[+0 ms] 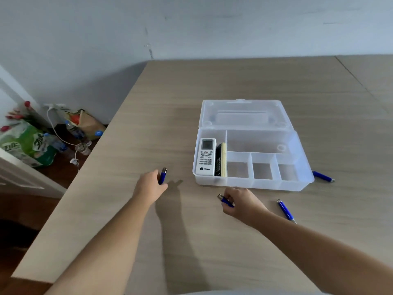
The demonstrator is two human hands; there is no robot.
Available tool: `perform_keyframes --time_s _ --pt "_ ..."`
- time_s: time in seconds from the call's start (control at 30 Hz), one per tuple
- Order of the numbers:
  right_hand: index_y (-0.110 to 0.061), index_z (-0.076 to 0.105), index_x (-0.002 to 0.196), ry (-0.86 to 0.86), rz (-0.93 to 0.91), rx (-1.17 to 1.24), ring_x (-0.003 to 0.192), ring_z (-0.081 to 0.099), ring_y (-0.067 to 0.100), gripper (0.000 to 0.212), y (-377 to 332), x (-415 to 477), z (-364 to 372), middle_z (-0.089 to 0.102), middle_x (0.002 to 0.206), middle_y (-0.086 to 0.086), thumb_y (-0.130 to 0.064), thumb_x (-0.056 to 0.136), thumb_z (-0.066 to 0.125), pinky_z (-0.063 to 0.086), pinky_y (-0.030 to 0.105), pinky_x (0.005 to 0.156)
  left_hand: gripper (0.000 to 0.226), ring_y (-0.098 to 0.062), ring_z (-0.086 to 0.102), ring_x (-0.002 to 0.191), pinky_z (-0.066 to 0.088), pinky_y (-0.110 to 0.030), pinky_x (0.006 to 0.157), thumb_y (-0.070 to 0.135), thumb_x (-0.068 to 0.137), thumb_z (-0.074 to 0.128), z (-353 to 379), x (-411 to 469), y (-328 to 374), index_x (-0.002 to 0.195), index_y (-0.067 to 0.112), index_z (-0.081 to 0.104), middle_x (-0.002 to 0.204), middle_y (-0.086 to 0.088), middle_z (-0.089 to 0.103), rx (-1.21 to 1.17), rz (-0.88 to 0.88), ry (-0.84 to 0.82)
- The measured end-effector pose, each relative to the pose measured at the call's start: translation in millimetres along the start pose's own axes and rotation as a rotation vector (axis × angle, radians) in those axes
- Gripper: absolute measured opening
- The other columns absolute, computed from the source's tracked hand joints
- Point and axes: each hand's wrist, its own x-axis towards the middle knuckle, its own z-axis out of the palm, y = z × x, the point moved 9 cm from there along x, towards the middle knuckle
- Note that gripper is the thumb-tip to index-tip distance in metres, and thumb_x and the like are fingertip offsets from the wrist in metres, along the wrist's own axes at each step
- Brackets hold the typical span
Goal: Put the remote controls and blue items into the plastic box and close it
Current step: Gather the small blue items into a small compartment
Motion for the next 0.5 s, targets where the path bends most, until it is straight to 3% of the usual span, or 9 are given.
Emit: perform_keyframes --time_s 0.17,0.27,0.4,0.5 --pt "-0.019 0.06 0.077 0.138 -0.048 0.154 0.054 0.043 0.008 0.006 -10 -3 -54 0.054 0.068 -0.01 -0.021 0.078 0.065 0.035 0.015 0.051 0.019 -0.023 0.052 0.063 0.041 -0.027 0.057 0.01 0.073 0.061 -40 -4 62 0.088 0.009 0.049 0.073 -0.008 0.061 -0.365 0.099 -0.017" --pt "-0.012 0.062 0.076 0.232 0.057 0.334 0.047 0.046 0.011 0.005 16 -4 -93 0.055 0.052 -0.01 -0.014 0.077 0.067 0.043 0.024 0.051 0.011 -0.022 0.064 0.057 0.055 -0.031 0.063 0.01 0.083 0.054 -38 -6 123 0.081 0.013 0.044 0.068 -0.006 0.065 -0.519 0.175 -0.093" --pt "-0.01 0.062 0.077 0.279 0.24 0.453 0.049 0.053 0.013 0.008 72 -11 -139 0.061 0.061 0.0 -0.014 0.083 0.065 0.044 0.017 0.05 0.016 -0.018 0.066 0.053 0.055 -0.023 0.053 0.02 0.093 0.047 -19 -19 201 0.079 0.012 0.05 0.07 -0.008 0.068 -0.611 0.243 -0.187" --pt "-0.008 0.066 0.083 0.342 0.314 0.464 0.054 0.057 0.016 0.005 112 -21 -167 0.064 0.069 0.003 -0.013 0.081 0.065 0.045 0.015 0.05 0.018 -0.026 0.07 0.078 0.06 -0.037 0.076 0.024 0.092 0.05 9 -33 252 0.076 0.015 0.053 0.086 -0.013 0.073 -0.493 0.351 -0.278"
